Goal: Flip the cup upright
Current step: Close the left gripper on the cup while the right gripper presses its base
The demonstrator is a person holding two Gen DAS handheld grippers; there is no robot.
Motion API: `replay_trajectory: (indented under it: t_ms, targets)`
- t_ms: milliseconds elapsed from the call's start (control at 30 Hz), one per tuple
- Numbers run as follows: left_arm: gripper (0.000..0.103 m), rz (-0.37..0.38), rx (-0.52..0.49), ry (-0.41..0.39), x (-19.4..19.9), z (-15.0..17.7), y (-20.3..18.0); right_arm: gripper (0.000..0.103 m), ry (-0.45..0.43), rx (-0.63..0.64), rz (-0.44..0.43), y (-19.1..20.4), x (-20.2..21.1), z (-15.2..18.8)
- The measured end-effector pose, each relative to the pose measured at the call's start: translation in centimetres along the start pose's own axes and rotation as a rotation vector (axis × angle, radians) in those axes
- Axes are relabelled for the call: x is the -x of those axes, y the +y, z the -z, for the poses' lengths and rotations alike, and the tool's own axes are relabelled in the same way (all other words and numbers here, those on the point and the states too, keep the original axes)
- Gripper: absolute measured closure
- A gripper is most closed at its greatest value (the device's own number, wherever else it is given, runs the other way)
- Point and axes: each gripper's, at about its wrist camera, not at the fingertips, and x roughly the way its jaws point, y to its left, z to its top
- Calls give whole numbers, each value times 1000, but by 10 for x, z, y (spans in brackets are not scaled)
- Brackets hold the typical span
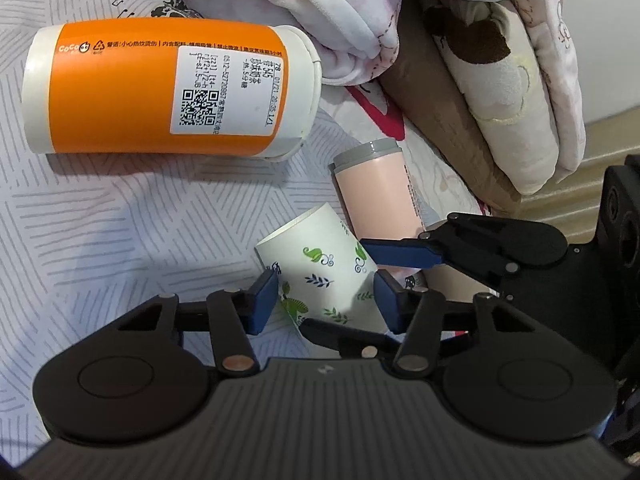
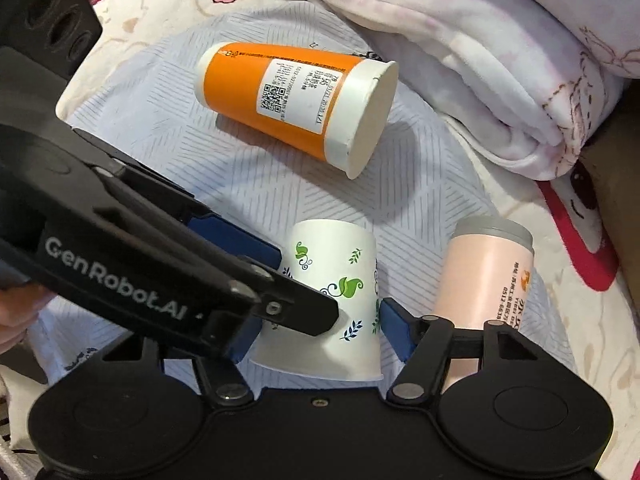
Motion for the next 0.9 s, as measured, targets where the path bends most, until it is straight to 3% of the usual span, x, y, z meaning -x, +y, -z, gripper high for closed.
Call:
replay_trajectory:
  t_ms: [300,533,767,900]
  targets:
    - [53,-32,-44,41,13,16,-12,37,-24,11,-18,10,12,13]
    - [53,-99,-98,110,27,35,-25,37,-4,148,-5,44,20,22]
    - [53,-111,-105,194,46,59,-14,37,42,445,31,94,19,32]
    - [53,-92,-131,211,58,67,-5,37,93,712,129,127,13,44]
